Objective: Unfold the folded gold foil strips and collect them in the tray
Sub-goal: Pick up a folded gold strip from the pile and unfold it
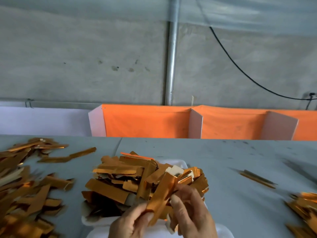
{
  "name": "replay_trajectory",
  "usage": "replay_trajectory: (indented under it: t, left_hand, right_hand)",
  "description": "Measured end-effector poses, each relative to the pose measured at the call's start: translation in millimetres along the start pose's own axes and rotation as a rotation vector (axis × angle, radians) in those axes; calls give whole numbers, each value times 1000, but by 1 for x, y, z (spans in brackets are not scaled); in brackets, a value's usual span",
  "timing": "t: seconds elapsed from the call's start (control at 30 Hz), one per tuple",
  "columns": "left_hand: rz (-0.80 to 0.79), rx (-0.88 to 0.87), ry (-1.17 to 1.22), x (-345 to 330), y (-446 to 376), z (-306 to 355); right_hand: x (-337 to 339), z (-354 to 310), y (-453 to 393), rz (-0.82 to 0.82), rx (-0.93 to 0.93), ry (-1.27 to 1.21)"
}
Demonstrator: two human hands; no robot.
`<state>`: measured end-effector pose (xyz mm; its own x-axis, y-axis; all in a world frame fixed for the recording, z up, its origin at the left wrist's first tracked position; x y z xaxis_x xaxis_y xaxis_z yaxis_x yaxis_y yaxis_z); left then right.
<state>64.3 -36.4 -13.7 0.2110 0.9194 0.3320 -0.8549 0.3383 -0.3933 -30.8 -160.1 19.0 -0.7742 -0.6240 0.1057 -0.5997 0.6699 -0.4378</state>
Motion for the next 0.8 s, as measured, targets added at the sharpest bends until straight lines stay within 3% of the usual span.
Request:
replay_trajectory:
  t: [0.23, 0.47, 0.8]
  left_hand:
    - [-89, -77, -109, 3, 5, 20]
    - [-27, -219, -294, -2, 4, 44]
    - [-11, -186, -181, -4, 0, 53]
  right_hand:
    - [4, -1, -4, 21, -13, -19]
    - [-4, -2, 2, -98, -5, -100]
    - [10, -7, -5, -51, -137, -366]
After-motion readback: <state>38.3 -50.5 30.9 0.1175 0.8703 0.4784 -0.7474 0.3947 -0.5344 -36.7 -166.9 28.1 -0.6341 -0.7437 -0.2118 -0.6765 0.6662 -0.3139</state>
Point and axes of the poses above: each hand's wrist, its own y-axis away from the middle knuckle, its own x-axis out of the back of the hand, z = x × y, the point moved 5 cm from there along -y, towards the middle knuckle, and after that the axes turned 7 degrees about z, right-handed, at the moved point
